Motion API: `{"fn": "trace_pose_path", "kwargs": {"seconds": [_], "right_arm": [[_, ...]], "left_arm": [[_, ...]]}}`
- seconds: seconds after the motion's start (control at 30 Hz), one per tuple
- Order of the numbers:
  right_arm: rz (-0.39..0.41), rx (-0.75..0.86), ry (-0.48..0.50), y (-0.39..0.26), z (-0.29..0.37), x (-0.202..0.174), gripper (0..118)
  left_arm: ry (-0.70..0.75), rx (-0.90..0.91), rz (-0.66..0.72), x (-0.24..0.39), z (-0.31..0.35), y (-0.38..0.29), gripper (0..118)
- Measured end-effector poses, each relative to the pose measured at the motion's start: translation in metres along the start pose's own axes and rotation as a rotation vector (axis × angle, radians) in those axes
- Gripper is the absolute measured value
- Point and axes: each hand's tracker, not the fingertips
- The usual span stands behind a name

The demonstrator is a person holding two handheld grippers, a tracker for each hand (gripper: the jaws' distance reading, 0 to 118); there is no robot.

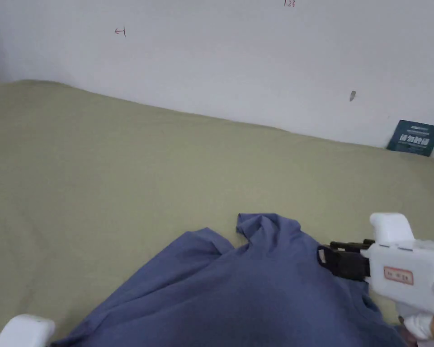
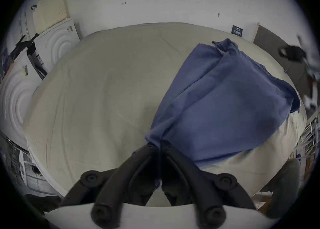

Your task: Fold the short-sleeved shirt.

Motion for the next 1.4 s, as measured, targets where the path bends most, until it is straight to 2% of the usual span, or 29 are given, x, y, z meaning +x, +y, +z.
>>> {"fn": "trace_pose_path", "kwargs": {"seconds": [0.03,0.07,0.13,0.2,0.37,0.43,0.5,0.53,0.57,0.6,0.63,0.67,0.7,0.77,0.83,0.9,1.0,1.07,1.13,1.23,1.4], "right_arm": [[0.035,-0.066,0.011,0.019,-0.025,0.006,100],[0.079,-0.066,0.016,0.035,-0.048,0.010,105],[0.130,-0.106,0.041,0.060,-0.090,0.019,103],[0.148,-0.178,0.042,0.075,-0.133,0.022,103],[0.206,-0.263,0.085,0.068,-0.200,0.024,103],[0.257,-0.300,0.060,0.062,-0.215,0.025,100],[0.235,-0.322,0.045,0.055,-0.220,0.030,86],[0.172,-0.331,0.071,0.053,-0.220,0.033,84],[0.094,-0.305,0.112,0.052,-0.215,0.033,81],[0.066,-0.267,0.083,0.052,-0.210,0.032,78],[0.047,-0.220,0.082,0.053,-0.201,0.036,57],[0.053,-0.186,0.109,0.052,-0.197,0.036,8],[0.075,-0.151,0.049,0.047,-0.185,0.030,0],[0.004,-0.114,0.103,0.048,-0.164,0.028,0],[0.021,-0.026,0.061,0.048,-0.138,0.020,0],[-0.012,0.039,0.090,0.059,-0.108,0.022,0],[0.014,0.159,0.070,0.069,-0.059,0.017,0],[0.034,0.230,0.022,0.088,-0.023,0.017,0],[0.018,0.295,0.028,0.101,0.010,0.021,0],[0.065,0.382,-0.038,0.130,0.053,0.026,0],[0.052,0.481,-0.119,0.173,0.105,0.041,0]], "left_arm": [[-0.008,0.006,0.010,-0.001,0.002,0.001,5],[-0.017,0.017,0.034,-0.004,0.000,0.004,5],[-0.047,0.026,0.075,-0.008,0.003,0.007,5],[-0.054,0.038,0.085,-0.010,0.003,0.008,5],[-0.075,0.025,0.079,-0.012,0.003,0.009,5],[-0.078,0.021,0.069,-0.012,0.003,0.008,5],[-0.079,0.015,0.067,-0.012,-0.001,0.008,5],[-0.080,0.016,0.068,-0.012,-0.002,0.007,5],[-0.084,0.016,0.069,-0.012,-0.002,0.007,5],[-0.086,0.016,0.071,-0.012,-0.005,0.006,5],[-0.086,0.018,0.075,-0.013,-0.007,0.005,5],[-0.094,0.018,0.086,-0.013,-0.008,0.005,5],[-0.106,0.023,0.101,-0.014,-0.008,0.005,5],[-0.110,0.032,0.115,-0.015,-0.005,0.008,5],[-0.113,0.067,0.130,-0.017,0.002,0.013,5],[-0.130,0.121,0.133,-0.020,0.012,0.022,5],[-0.146,0.187,0.126,-0.023,0.025,0.047,5],[-0.139,0.243,0.098,-0.024,0.034,0.070,5],[-0.145,0.296,0.074,-0.023,0.043,0.096,4],[-0.142,0.375,0.031,-0.020,0.054,0.141,4],[-0.131,0.464,-0.018,-0.016,0.066,0.220,4]]}}
